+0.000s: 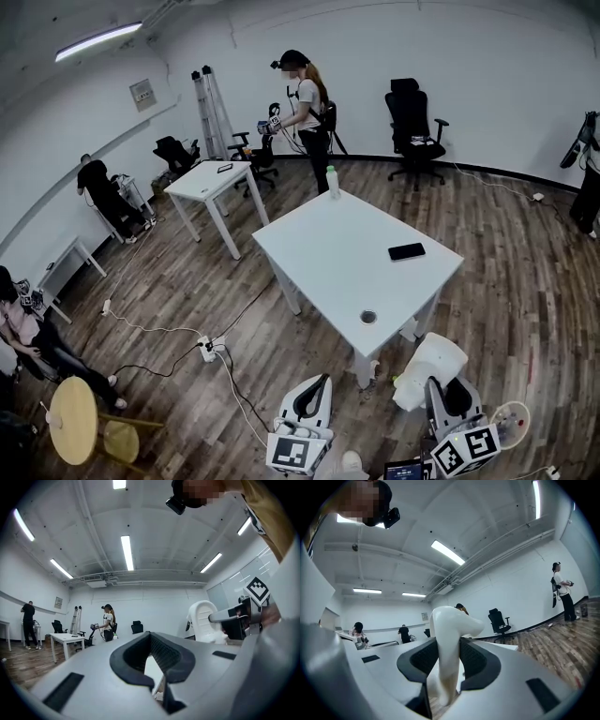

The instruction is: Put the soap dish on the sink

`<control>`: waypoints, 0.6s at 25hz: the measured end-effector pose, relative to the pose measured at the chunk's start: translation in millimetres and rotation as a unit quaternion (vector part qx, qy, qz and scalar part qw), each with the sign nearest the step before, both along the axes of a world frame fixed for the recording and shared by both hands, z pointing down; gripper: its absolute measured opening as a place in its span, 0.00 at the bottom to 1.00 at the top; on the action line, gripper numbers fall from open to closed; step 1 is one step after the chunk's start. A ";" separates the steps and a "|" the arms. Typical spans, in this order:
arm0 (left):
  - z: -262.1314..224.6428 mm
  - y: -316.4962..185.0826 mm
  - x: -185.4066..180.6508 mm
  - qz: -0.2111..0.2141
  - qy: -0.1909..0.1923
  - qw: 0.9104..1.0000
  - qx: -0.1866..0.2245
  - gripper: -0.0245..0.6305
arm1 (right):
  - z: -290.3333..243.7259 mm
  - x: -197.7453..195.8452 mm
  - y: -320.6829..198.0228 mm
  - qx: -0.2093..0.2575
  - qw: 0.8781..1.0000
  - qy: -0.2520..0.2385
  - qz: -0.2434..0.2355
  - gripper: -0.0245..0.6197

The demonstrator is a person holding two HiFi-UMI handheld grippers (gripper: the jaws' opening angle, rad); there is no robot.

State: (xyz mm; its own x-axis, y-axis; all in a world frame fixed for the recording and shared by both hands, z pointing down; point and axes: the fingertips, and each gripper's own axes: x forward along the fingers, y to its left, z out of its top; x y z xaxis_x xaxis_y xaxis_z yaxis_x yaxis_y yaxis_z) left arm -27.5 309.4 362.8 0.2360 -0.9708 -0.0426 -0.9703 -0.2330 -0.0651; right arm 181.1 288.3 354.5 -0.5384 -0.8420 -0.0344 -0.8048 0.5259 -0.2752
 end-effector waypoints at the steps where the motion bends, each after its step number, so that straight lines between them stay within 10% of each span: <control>1: -0.4 -6.0 -4.0 0.004 0.002 1.000 0.000 0.05 | -2.5 -5.4 -4.6 0.002 1.000 -0.004 0.000 0.26; 15: 10.9 -57.0 -44.9 0.031 0.000 0.999 -0.011 0.05 | -12.2 -35.0 -52.5 0.010 0.999 -0.002 0.033 0.26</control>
